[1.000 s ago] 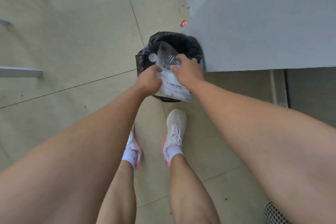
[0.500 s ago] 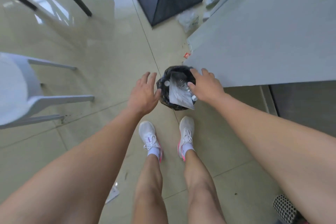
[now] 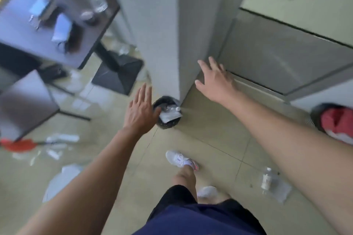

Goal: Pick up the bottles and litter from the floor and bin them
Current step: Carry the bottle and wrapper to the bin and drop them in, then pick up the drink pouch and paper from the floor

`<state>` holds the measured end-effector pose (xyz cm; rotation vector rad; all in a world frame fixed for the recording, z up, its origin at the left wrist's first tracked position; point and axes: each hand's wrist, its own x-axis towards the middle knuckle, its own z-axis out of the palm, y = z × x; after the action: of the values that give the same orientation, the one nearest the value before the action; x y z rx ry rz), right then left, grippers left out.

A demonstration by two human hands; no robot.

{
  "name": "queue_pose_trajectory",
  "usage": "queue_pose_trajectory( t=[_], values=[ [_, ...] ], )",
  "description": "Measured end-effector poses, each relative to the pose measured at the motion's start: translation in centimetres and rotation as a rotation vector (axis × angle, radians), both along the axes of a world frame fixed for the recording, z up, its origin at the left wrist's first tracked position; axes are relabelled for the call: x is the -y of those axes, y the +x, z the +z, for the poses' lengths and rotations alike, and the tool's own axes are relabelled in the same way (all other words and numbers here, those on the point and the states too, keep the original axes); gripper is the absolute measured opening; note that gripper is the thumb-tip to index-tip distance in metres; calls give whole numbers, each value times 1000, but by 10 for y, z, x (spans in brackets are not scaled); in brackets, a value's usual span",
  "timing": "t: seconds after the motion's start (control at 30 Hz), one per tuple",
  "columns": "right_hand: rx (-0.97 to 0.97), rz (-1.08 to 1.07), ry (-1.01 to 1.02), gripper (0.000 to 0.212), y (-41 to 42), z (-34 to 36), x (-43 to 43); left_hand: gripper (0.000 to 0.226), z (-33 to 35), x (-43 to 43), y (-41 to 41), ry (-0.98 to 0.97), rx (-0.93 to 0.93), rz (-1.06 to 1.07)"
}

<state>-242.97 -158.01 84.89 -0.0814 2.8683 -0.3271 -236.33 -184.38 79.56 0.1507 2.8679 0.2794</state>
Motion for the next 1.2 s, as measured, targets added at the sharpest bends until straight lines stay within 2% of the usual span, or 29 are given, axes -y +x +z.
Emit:
queue_pose_trajectory(
  t=[0.17,0.4,0.57,0.8,0.9,1.07,1.2],
  values=[
    [-104,-415,64,77,135,42,-147,105,39,-161,17,1,-52,-390],
    [-118,-984,136,78,369,85,-289,99,92,-387,118,34,-123,-939],
    [-18,-1365,163,79,510,76,-314,98,94,-489,216,65,-119,-1266],
    [163,-1774,127,80,648,59,-293,98,65,-562,322,13,-62,-1652],
    [197,-1885,141,82,696,59,-287,98,64,-594,369,10,-64,-1774],
    [182,-2049,37,83,772,49,-305,95,63,-646,461,-36,-33,-1961],
    [162,-2096,-8,83,839,29,-342,92,41,-699,531,-152,29,-1997]
  ],
)
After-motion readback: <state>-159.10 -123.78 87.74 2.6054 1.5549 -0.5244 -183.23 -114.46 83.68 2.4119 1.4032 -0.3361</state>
